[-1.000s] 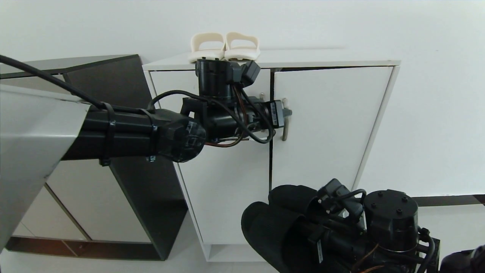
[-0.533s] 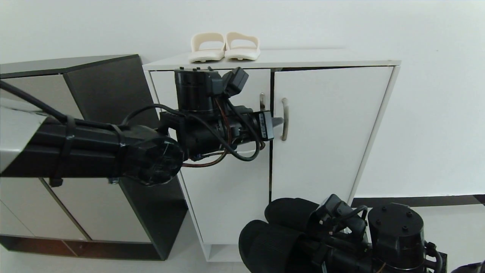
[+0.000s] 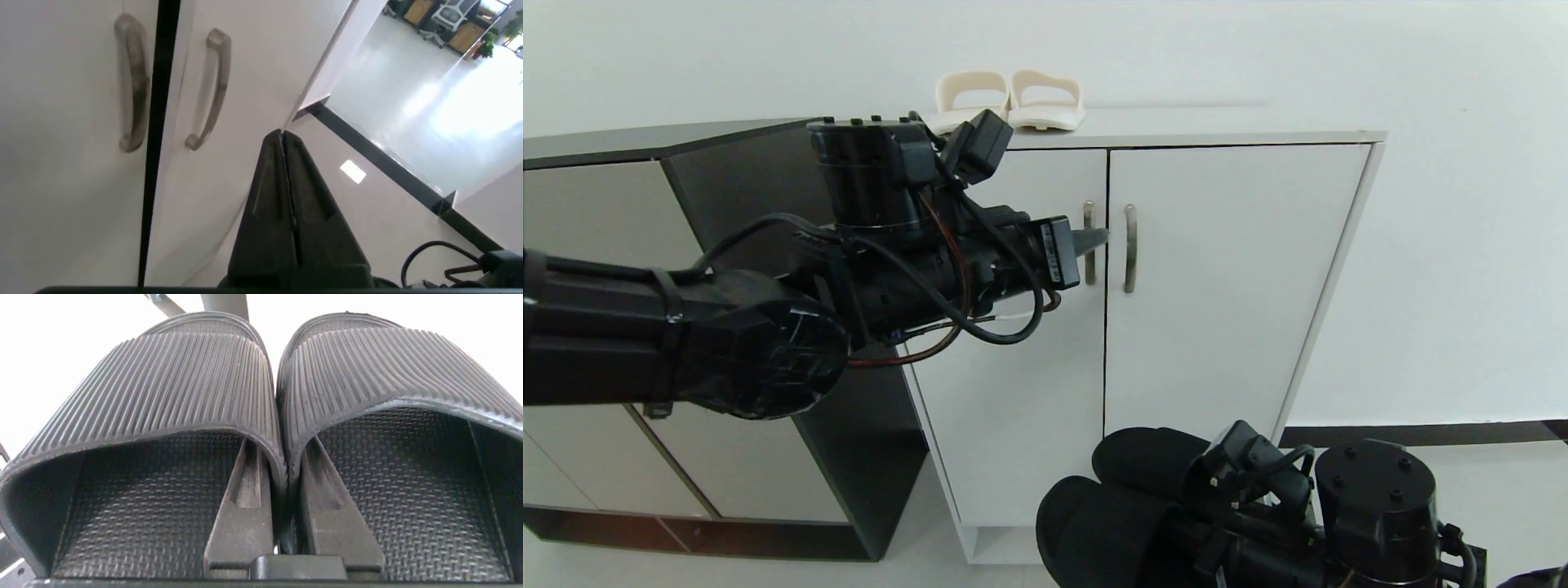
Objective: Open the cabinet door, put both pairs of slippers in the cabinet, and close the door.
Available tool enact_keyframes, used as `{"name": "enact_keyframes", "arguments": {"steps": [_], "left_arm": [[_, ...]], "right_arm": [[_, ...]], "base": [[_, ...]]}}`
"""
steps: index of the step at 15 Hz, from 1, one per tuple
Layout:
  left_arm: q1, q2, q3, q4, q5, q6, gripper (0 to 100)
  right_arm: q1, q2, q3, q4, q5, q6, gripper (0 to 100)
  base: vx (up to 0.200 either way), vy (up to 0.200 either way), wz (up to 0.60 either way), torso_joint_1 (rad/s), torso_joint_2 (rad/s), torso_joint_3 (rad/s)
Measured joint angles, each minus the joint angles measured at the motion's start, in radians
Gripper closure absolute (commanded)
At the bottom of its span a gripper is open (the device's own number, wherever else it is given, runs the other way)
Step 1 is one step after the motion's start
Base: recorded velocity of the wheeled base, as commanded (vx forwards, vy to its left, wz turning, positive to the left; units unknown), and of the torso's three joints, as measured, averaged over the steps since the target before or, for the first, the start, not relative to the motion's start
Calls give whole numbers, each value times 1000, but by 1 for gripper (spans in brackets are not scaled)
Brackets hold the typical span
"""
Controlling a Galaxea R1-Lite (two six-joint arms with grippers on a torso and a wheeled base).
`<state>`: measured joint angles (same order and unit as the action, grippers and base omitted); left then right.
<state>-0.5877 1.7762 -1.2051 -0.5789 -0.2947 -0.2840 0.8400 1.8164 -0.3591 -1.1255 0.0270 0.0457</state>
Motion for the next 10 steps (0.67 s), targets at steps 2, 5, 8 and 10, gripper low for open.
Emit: {"name": "enact_keyframes", "arguments": {"steps": [2, 5, 8, 10], "left_arm": [[11, 43, -66, 2, 1, 0, 100], [24, 129, -193, 24, 5, -1, 100], [39, 186, -288, 79, 6, -2, 100], [47, 203, -314, 87, 7, -3, 100]], "right_arm": [[0, 0, 0, 1, -1, 0, 100], [0, 0, 0, 2, -1, 0, 100], [0, 0, 0, 2, -1, -13, 100], [0, 0, 0, 1, -2, -20, 100]], "base": [[0, 0, 0, 0, 0, 0], [0, 0, 0, 0, 0, 0], [0, 0, 0, 0, 0, 0], [0, 0, 0, 0, 0, 0]]}}
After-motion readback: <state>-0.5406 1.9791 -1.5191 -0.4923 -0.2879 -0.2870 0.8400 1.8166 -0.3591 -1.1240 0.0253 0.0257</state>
